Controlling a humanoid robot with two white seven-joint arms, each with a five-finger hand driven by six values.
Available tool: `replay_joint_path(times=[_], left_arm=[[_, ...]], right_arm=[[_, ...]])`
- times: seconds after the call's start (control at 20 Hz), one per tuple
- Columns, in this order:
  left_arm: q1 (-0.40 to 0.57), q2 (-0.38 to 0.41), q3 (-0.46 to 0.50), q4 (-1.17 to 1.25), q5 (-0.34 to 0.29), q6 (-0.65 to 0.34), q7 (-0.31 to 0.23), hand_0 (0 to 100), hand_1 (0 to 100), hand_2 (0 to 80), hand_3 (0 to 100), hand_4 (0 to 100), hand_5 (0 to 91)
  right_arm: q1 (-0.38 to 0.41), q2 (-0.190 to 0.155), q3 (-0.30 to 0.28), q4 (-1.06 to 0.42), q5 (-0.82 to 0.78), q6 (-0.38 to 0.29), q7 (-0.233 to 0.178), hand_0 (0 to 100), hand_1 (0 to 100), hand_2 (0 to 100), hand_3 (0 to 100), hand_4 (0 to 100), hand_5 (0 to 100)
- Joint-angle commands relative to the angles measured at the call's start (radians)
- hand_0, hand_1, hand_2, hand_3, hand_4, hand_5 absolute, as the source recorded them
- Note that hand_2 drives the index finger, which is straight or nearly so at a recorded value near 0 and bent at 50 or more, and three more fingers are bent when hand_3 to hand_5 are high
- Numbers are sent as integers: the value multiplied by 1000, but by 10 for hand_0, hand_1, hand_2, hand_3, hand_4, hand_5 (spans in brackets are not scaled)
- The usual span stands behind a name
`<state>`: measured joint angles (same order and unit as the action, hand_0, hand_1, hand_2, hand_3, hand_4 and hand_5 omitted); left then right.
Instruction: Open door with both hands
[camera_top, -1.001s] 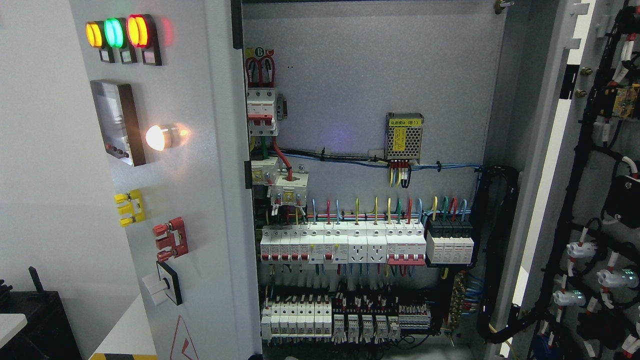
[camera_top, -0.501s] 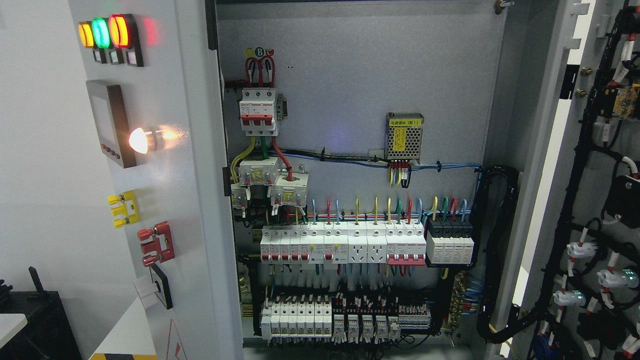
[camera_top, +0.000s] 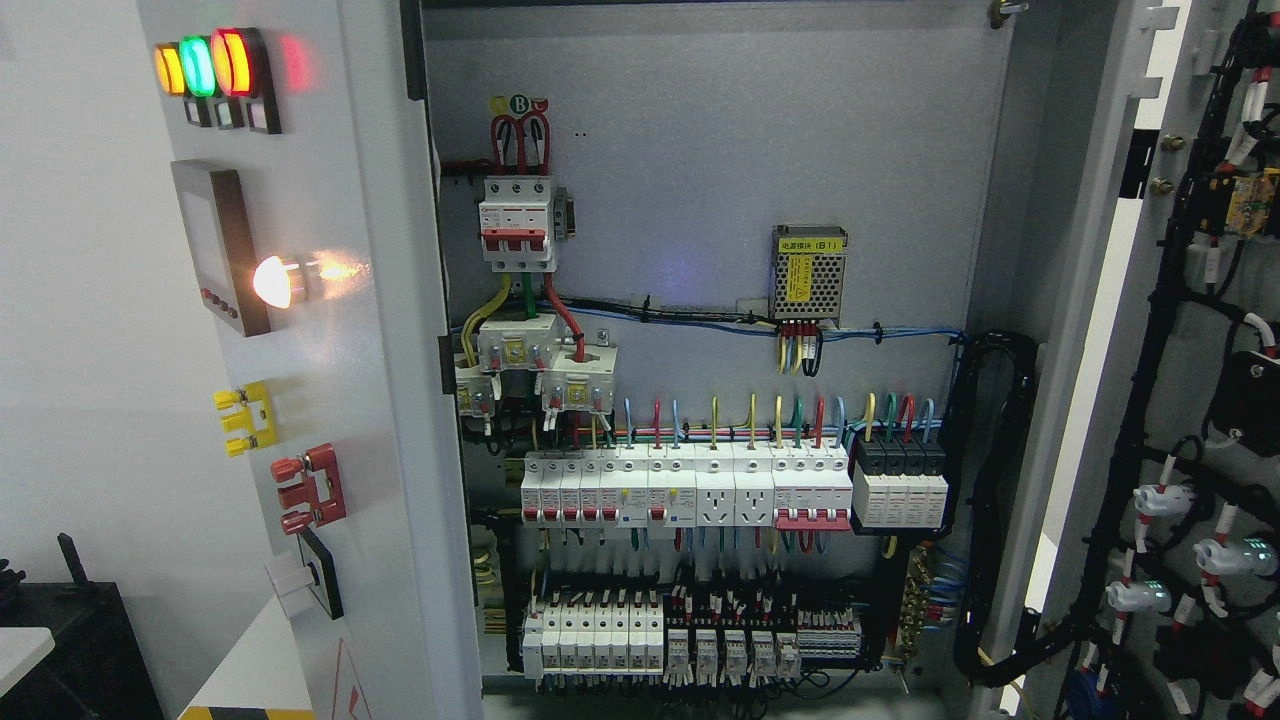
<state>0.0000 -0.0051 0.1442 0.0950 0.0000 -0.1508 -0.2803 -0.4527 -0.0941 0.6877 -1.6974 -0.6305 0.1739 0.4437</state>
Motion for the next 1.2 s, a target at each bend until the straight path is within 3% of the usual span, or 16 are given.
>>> replay_joint_path(times=[0.0,1.15], left_arm=[[31,-29,0,0,3,0,-2,0,0,0,0,42,0],[31,-29,0,0,3,0,-2,0,0,0,0,42,0]], right_arm=[[2,19,26,-4,2,-1,-2,0,0,0,0,0,0],[0,57,69,-7,6,-1,-6,0,0,0,0,0,0]])
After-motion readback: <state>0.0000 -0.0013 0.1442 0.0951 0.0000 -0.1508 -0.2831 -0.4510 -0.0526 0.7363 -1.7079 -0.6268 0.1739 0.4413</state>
